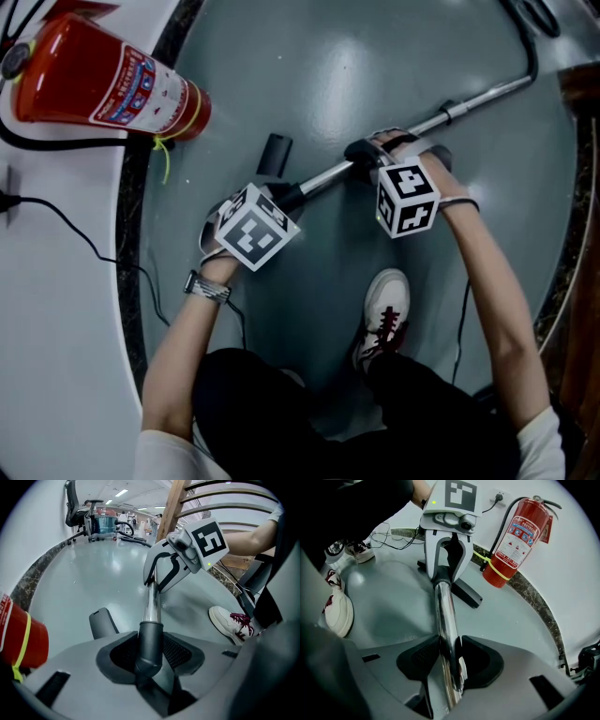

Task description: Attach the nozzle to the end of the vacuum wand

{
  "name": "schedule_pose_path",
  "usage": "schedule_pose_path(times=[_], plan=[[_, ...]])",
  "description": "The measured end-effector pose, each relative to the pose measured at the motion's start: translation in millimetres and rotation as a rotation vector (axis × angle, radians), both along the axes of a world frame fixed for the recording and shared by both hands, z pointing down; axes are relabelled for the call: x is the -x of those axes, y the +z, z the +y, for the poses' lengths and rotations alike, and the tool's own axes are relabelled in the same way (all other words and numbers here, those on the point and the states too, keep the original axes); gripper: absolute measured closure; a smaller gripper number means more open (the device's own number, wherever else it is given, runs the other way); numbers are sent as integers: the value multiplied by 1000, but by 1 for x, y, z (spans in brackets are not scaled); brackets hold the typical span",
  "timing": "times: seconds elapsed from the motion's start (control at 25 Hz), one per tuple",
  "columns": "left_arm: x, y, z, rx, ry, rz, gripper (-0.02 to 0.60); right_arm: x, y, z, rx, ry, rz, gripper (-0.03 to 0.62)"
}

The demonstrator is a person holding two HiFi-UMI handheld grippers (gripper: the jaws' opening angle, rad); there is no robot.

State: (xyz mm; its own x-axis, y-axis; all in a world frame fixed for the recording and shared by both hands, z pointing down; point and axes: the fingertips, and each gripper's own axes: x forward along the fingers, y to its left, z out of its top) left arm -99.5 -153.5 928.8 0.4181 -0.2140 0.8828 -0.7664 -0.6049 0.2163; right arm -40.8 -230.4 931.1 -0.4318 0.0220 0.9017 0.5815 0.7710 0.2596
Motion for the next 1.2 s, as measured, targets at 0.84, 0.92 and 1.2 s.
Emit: schedule_pose_path(times=[0.84,0.92,1.2], plan=[[1,-5,-2,26,9,-6,417,-2,0,3,-58,-59,-21,439],[1,-5,-2,21,22,-7,417,-2,0,4,-70,-71,-19,441],[-7,-3,0,-1,68,-11,419,-6,4,7,-66,-78,-7,441]])
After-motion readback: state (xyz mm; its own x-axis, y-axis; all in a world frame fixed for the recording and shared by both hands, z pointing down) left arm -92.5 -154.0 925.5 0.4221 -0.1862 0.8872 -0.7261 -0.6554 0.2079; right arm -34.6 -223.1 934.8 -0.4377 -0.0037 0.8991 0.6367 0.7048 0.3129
